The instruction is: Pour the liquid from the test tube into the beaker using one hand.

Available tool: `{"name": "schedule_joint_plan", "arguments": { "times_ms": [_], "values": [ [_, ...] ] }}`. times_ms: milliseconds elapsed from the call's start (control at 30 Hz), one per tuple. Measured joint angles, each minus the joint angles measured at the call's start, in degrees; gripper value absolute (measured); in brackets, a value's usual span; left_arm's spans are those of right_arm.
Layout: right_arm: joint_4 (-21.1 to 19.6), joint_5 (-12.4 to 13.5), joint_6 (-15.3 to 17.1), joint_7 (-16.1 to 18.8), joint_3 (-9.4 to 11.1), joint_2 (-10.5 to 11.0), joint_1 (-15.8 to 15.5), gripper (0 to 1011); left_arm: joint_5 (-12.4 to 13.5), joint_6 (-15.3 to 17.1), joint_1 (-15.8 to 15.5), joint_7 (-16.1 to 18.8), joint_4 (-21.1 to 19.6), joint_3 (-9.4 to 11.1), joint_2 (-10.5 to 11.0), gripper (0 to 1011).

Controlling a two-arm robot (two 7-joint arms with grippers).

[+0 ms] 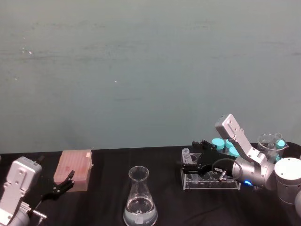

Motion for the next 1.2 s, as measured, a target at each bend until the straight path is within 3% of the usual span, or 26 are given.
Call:
{"name": "schedule_joint_plan", "arguments": {
  "times_ms": [500, 833, 867, 1200],
  "values": [
    [-0.26, 0.06, 0.01, -0.04, -0.1, 0.06, -0.14, 982, 0.0, 0.0, 0.0, 0.0, 0.0, 0.0, 0.0, 1000],
    [-0.32, 0.12, 0.06, -0.08, -0.11, 0.11, -0.19, 736, 0.0, 0.0, 0.0, 0.0, 0.0, 0.0, 0.0, 1000],
    [-0.33, 0.12, 0.07, -0.09, -0.11, 0.12, -0.19, 671, 0.0, 0.0, 0.0, 0.0, 0.0, 0.0, 0.0, 1000],
    [-0.38, 0.12, 0.09, -0.12, -0.11, 0.12, -0.23, 364, 0.0, 0.0, 0.0, 0.0, 0.0, 0.0, 0.0, 1000]
  ]
}}
